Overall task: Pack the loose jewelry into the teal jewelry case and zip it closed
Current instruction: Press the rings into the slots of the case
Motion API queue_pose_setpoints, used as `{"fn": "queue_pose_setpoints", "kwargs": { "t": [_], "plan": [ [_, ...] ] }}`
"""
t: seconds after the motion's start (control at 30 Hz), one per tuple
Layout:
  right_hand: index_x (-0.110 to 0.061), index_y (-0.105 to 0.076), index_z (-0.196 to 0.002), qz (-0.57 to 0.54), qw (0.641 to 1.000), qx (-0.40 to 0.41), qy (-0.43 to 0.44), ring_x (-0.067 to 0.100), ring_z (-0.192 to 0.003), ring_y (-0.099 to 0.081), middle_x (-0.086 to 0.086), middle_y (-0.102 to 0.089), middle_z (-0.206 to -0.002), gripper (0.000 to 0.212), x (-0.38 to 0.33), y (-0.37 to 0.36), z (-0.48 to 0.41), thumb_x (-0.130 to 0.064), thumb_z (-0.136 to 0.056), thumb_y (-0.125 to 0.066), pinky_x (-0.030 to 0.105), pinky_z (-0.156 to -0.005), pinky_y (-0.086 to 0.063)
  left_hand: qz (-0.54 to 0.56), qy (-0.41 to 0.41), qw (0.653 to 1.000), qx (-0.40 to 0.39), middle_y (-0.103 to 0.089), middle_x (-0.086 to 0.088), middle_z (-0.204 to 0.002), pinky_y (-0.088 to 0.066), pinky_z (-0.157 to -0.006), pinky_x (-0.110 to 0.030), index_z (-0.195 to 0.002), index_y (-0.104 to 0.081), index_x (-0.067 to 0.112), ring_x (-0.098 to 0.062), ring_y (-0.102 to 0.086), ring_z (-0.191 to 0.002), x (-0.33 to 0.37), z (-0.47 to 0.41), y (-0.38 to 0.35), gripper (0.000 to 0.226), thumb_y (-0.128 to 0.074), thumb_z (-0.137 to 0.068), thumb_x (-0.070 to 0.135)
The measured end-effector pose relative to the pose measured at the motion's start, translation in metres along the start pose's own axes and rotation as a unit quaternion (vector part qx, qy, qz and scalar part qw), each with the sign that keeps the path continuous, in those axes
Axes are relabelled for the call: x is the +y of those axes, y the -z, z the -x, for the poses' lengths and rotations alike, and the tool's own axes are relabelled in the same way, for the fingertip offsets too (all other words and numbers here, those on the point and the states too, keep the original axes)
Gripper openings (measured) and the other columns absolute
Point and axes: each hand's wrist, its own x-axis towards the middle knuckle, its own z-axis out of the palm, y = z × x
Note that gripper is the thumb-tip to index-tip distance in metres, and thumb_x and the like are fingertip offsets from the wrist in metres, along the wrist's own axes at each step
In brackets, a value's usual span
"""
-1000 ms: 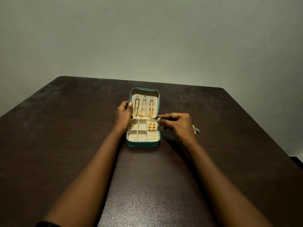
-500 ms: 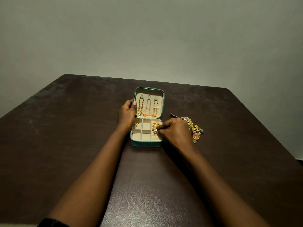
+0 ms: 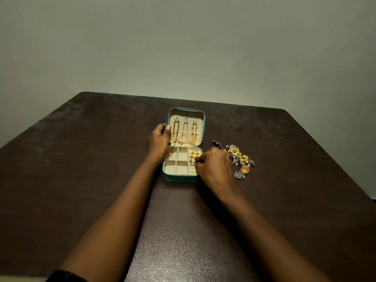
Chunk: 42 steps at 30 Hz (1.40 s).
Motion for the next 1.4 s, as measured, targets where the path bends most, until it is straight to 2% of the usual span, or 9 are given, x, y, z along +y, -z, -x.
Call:
{"fn": "queue_pose_setpoints", "kwargs": {
  "t": [0.13,0.33,0.47,0.6,0.9,1.0,1.13,1.27,1.4],
  "plan": [
    [-0.007,-0.072,-0.104,0.018,0.999,-0.035,0.001,0.025,-0.097,-0.062,0.009,-0.066,-0.11,0.023,0.0,0.002,0.0,-0.007,-0.086,-0.058,0.033,-0.081,-0.051,-0.008,-0.004,1.0,0.006,-0.065,-0.005,-0.097,-0.051,-0.089,-0.05,-0.1,-0.058,0.021,-0.026,-0.063,-0.095,0.002,0.001,-0.001,0.019,-0.039,-0.1,0.024],
    [-0.011,-0.071,-0.105,-0.041,0.998,-0.039,-0.032,0.023,-0.098,-0.064,0.008,-0.069,-0.109,0.028,0.001,0.005,-0.002,-0.002,-0.083,-0.056,0.033,-0.089,-0.053,-0.012,-0.01,1.0,0.004,-0.064,-0.006,-0.1,-0.051,-0.087,-0.044,-0.105,-0.058,0.018,-0.023,-0.062,-0.095,0.001,0.002,0.0,0.021,-0.039,-0.1,0.025],
    [-0.014,-0.073,-0.103,-0.104,0.993,-0.014,-0.054,0.019,-0.092,-0.066,0.007,-0.071,-0.104,0.022,0.0,0.006,-0.001,-0.015,-0.084,-0.061,0.027,-0.084,-0.053,-0.013,-0.011,1.0,0.006,-0.064,-0.005,-0.102,-0.05,-0.084,-0.041,-0.11,-0.059,0.013,-0.023,-0.062,-0.096,0.002,0.002,0.0,0.026,-0.038,-0.1,0.025],
    [-0.018,-0.072,-0.104,-0.081,0.996,0.034,-0.025,0.018,-0.098,-0.061,0.004,-0.067,-0.109,0.022,0.0,0.005,0.002,-0.026,-0.086,-0.065,0.022,-0.079,-0.043,-0.016,-0.01,1.0,0.004,-0.064,-0.004,-0.102,-0.05,-0.081,-0.037,-0.112,-0.058,0.012,-0.02,-0.061,-0.094,0.003,0.003,-0.001,0.027,-0.037,-0.101,0.024],
    [-0.015,-0.074,-0.1,-0.106,0.994,0.037,-0.012,0.017,-0.096,-0.062,0.004,-0.068,-0.103,0.018,0.004,-0.001,0.0,-0.019,-0.083,-0.069,0.021,-0.079,-0.042,-0.008,-0.005,1.0,0.006,-0.065,-0.007,-0.104,-0.051,-0.091,-0.05,-0.104,-0.058,0.018,-0.026,-0.063,-0.1,0.001,0.002,-0.001,0.021,-0.039,-0.1,0.025],
    [-0.013,-0.075,-0.096,-0.149,0.988,0.035,-0.019,0.016,-0.092,-0.064,0.005,-0.071,-0.1,0.016,0.005,0.0,-0.002,-0.016,-0.081,-0.07,0.026,-0.082,-0.051,-0.003,-0.001,1.0,0.004,-0.065,-0.009,-0.105,-0.05,-0.091,-0.053,-0.102,-0.058,0.02,-0.03,-0.063,-0.102,0.0,0.001,0.0,0.02,-0.039,-0.099,0.026],
    [-0.011,-0.074,-0.095,-0.171,0.981,0.062,-0.068,0.011,-0.084,-0.062,0.005,-0.072,-0.097,0.014,0.018,0.017,-0.017,-0.013,-0.083,-0.068,0.028,-0.081,-0.052,-0.006,0.003,1.0,0.004,-0.065,-0.006,-0.103,-0.05,-0.092,-0.052,-0.1,-0.058,0.021,-0.029,-0.063,-0.101,0.001,0.001,0.0,0.02,-0.039,-0.1,0.027],
    [-0.011,-0.074,-0.095,-0.15,0.966,0.126,-0.172,0.02,-0.089,-0.066,0.009,-0.073,-0.098,0.014,0.066,0.044,-0.042,-0.014,-0.083,-0.068,0.031,-0.081,-0.051,0.0,0.005,1.0,0.006,-0.066,-0.005,-0.101,-0.05,-0.091,-0.053,-0.094,-0.058,0.025,-0.03,-0.063,-0.101,0.001,0.002,0.001,0.019,-0.04,-0.099,0.026],
    [-0.009,-0.073,-0.098,-0.124,0.966,0.061,-0.217,0.022,-0.102,-0.062,0.011,-0.07,-0.108,0.016,0.108,0.054,-0.047,-0.013,-0.084,-0.067,0.031,-0.091,-0.047,-0.003,0.007,1.0,0.008,-0.066,-0.004,-0.099,-0.049,-0.091,-0.054,-0.097,-0.058,0.023,-0.029,-0.063,-0.099,0.0,0.001,0.001,0.019,-0.039,-0.1,0.027]
  ]
}}
